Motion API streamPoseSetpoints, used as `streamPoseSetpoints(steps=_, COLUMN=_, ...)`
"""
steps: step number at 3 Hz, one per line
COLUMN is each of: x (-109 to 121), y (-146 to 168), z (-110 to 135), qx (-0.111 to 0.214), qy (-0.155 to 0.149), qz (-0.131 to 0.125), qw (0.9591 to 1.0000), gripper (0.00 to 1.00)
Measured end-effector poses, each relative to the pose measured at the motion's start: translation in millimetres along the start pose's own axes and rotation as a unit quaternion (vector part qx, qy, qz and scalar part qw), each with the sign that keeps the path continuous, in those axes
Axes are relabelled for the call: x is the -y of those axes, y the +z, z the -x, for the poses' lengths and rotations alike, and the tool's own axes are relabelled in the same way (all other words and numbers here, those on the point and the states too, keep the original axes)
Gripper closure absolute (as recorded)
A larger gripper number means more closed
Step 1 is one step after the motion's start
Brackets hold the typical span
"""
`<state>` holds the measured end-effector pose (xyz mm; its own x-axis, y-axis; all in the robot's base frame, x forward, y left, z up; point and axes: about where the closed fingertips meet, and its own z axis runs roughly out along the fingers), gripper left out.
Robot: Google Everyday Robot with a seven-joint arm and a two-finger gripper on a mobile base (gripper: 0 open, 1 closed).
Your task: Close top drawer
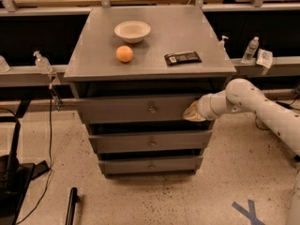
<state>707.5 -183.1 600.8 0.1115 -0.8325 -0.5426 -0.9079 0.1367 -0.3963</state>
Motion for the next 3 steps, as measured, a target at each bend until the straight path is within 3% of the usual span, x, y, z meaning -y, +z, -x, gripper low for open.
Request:
streamPoseSetpoints(steps=1, x=-2.3, y=-2.2, z=1.5, qx=0.001, qy=0.001, qz=0.0, qw=1.0, gripper=0.97)
streamPoseSetpoints(steps=3, x=-72.6, y=-73.4, z=50.6, qx=0.049, qy=0.024, qz=0.001, qw=0.9985, gripper=0.51)
